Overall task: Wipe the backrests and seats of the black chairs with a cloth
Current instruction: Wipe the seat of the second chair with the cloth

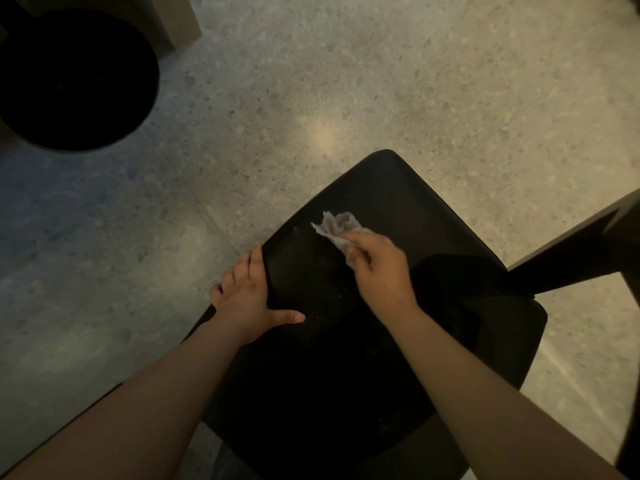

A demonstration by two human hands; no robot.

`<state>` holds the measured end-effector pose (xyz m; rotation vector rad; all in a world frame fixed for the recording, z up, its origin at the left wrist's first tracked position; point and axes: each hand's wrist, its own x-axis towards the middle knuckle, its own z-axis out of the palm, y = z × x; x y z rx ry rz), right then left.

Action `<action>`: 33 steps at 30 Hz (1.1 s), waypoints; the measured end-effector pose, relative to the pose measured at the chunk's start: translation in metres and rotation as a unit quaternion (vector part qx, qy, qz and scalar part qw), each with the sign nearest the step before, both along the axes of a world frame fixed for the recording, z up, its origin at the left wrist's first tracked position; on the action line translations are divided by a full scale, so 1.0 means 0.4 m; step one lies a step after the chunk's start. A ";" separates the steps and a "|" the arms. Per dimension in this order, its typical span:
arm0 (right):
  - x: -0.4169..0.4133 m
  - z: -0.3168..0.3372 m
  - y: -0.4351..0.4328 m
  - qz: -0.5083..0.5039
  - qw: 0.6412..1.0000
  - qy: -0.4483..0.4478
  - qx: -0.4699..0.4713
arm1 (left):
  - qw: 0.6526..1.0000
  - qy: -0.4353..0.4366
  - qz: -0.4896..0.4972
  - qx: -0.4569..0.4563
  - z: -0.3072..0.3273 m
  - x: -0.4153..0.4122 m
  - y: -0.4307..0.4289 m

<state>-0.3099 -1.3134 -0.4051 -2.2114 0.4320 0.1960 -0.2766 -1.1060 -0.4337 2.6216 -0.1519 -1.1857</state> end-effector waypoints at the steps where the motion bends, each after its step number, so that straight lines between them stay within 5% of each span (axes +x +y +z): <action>1: 0.001 0.012 -0.009 -0.008 1.000 0.009 0.016 | 1.000 -0.001 0.001 -0.002 0.002 0.001 0.000; 6: -0.004 0.048 -0.121 -0.131 0.990 -0.032 -0.042 | 1.000 -0.014 -0.002 0.003 0.017 -0.008 -0.003; 12: -0.061 0.006 -0.177 -0.181 0.981 0.019 -0.073 | 0.996 -0.043 -0.074 -0.016 0.055 -0.072 -0.028; 20: -0.133 0.001 -0.074 -0.063 0.998 0.006 0.014 | 0.994 -0.008 -0.107 0.020 0.040 -0.094 -0.045; 25: -0.101 0.015 -0.179 -0.121 0.988 -0.062 -0.077 | 0.993 -0.003 -0.110 0.044 0.035 -0.096 -0.054; 29: -0.096 -0.014 -0.189 -0.172 0.983 -0.020 -0.060 | 0.993 0.002 -0.110 0.047 0.032 -0.094 -0.056; 33: -0.151 -0.018 -0.078 -0.108 0.993 -0.030 -0.031 | 0.993 -0.003 -0.108 0.042 0.033 -0.096 -0.053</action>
